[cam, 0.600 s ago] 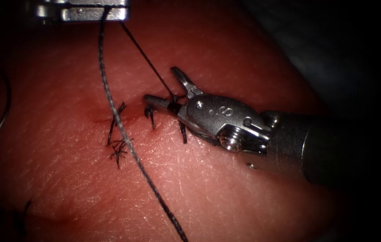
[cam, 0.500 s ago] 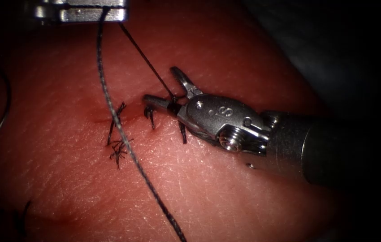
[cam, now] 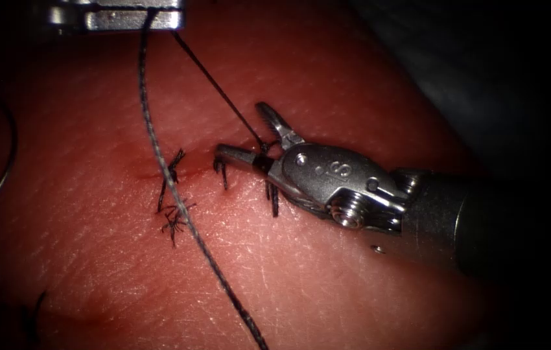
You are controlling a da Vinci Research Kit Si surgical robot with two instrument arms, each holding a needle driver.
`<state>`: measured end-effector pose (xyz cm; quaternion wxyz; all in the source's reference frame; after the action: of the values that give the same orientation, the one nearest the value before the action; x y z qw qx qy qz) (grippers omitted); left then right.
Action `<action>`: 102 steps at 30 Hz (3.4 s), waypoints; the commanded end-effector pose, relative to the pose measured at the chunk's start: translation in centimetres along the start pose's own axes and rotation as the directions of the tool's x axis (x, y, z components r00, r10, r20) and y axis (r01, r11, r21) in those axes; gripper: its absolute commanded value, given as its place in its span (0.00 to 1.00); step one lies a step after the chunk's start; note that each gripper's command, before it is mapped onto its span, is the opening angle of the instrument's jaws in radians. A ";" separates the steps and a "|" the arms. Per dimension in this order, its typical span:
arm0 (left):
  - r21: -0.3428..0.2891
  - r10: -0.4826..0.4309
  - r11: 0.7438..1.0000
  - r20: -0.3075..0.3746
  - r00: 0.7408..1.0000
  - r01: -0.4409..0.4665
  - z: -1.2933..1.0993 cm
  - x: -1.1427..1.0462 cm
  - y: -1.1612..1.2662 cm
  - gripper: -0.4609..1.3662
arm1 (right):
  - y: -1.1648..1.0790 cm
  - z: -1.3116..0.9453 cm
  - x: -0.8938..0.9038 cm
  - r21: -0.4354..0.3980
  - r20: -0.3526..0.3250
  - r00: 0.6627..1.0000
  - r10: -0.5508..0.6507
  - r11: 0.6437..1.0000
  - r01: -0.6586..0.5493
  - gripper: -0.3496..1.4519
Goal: Wound Closure
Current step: Cut the suture with the right gripper, then drop the suture from the left gripper
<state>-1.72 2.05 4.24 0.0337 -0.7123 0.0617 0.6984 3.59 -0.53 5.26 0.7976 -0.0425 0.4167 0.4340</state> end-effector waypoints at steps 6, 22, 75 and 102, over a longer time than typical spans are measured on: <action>-0.003 0.012 1.000 -0.003 1.000 -0.012 0.01 -0.08 0.02 0.06 | -0.02 -0.12 0.08 0.018 -0.002 1.000 -0.031 0.999 0.031 0.85; 0.001 -0.002 1.000 0.000 1.000 0.002 0.03 -0.13 0.05 0.06 | -0.16 -0.25 0.41 0.020 -0.008 0.996 -0.093 0.995 0.094 0.83; -0.011 -0.013 1.000 -0.010 1.000 0.012 0.00 0.02 0.18 0.06 | -0.06 0.30 0.37 -0.023 0.038 0.978 -0.207 0.978 0.208 0.27; -0.013 0.018 1.000 -0.051 0.999 -0.019 1.18 -0.33 0.72 0.06 | 1.23 -1.52 0.70 -0.079 -0.068 0.961 -0.267 0.962 0.261 0.63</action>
<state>-3.05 1.48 4.61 0.0207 -0.7301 0.0643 0.6800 1.89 0.06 4.13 0.8303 -0.1433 0.4227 0.3339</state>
